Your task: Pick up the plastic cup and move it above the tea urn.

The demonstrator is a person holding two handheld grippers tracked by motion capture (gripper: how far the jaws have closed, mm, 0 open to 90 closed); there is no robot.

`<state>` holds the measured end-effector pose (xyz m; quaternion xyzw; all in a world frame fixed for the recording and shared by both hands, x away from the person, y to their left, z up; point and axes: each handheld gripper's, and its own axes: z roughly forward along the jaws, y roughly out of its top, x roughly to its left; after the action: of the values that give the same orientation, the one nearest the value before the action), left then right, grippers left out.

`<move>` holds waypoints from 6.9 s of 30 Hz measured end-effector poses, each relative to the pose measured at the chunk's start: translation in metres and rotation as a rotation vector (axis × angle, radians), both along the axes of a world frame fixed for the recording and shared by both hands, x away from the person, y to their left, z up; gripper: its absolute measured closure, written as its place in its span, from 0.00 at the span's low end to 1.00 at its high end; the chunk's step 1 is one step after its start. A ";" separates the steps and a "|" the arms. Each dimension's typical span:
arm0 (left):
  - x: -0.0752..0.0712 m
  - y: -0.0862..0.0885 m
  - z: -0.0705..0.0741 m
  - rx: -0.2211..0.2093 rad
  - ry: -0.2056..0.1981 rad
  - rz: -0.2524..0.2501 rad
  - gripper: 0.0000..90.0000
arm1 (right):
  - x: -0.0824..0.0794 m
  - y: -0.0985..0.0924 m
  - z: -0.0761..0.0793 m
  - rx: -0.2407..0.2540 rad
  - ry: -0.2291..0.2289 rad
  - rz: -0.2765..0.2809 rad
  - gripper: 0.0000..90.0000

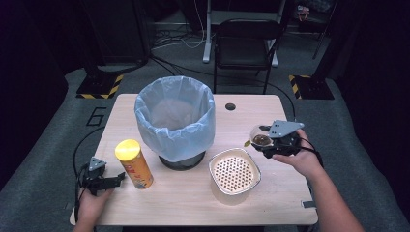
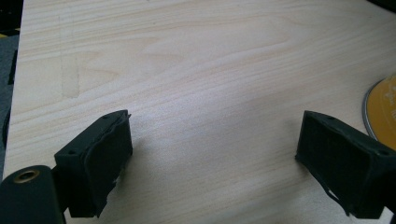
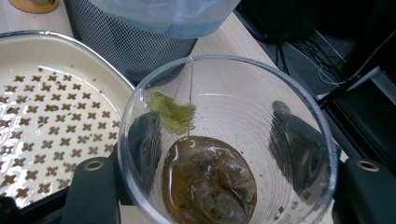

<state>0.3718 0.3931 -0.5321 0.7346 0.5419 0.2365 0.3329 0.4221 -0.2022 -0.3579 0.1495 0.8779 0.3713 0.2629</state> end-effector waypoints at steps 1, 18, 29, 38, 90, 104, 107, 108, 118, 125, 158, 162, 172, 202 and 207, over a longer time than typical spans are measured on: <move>0.000 0.000 0.000 0.000 0.000 0.000 0.11 | 0.001 0.001 0.000 0.001 0.000 0.004 0.38; 0.000 0.000 0.000 0.004 0.001 -0.003 0.11 | 0.009 0.012 -0.002 -0.008 -0.084 0.115 0.38; 0.000 0.000 0.000 0.003 -0.001 -0.003 0.11 | 0.002 0.026 0.000 -0.018 -0.132 0.162 0.38; 0.001 0.000 0.000 0.002 -0.003 -0.002 0.11 | -0.002 0.031 0.003 -0.053 -0.164 0.185 0.39; 0.001 0.000 0.000 0.002 -0.003 -0.002 0.11 | -0.068 0.072 -0.058 -0.828 -1.182 0.220 0.45; 0.001 0.000 0.000 0.003 -0.003 -0.002 0.12 | -0.081 0.074 -0.070 -1.152 -1.313 0.373 0.46; 0.001 0.000 0.000 0.002 -0.004 -0.002 0.11 | -0.084 0.075 -0.068 -1.084 -1.304 0.342 0.46; 0.001 0.000 0.000 0.002 -0.003 -0.002 0.11 | -0.083 0.076 -0.062 -1.127 -1.316 0.375 0.46; 0.001 0.000 0.000 0.002 -0.004 -0.001 0.12 | -0.083 0.076 -0.054 -1.098 -1.322 0.336 0.46; 0.001 0.000 0.000 0.003 -0.003 -0.002 0.12 | -0.083 0.078 -0.050 -1.108 -1.320 0.364 0.46; 0.001 0.000 0.000 0.002 -0.005 -0.001 0.12 | -0.087 0.083 -0.036 -0.997 -1.174 0.380 0.45; 0.001 0.000 0.000 0.002 -0.005 -0.002 0.12 | -0.087 0.084 -0.027 -0.920 -1.160 0.347 0.45; 0.001 0.000 0.000 0.002 -0.003 -0.002 0.12 | -0.086 0.085 -0.004 -0.747 -0.989 0.311 0.45; 0.001 0.000 0.000 0.002 -0.002 -0.002 0.11 | -0.060 0.059 0.011 0.590 -0.410 -0.096 0.44; 0.001 0.000 0.000 0.002 -0.002 -0.002 0.12 | -0.050 0.061 0.011 0.680 -0.261 -0.130 0.44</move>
<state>0.3726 0.3930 -0.5322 0.7352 0.5406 0.2376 0.3329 0.3723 -0.1413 -0.3467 0.2352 0.6521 0.6401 0.3312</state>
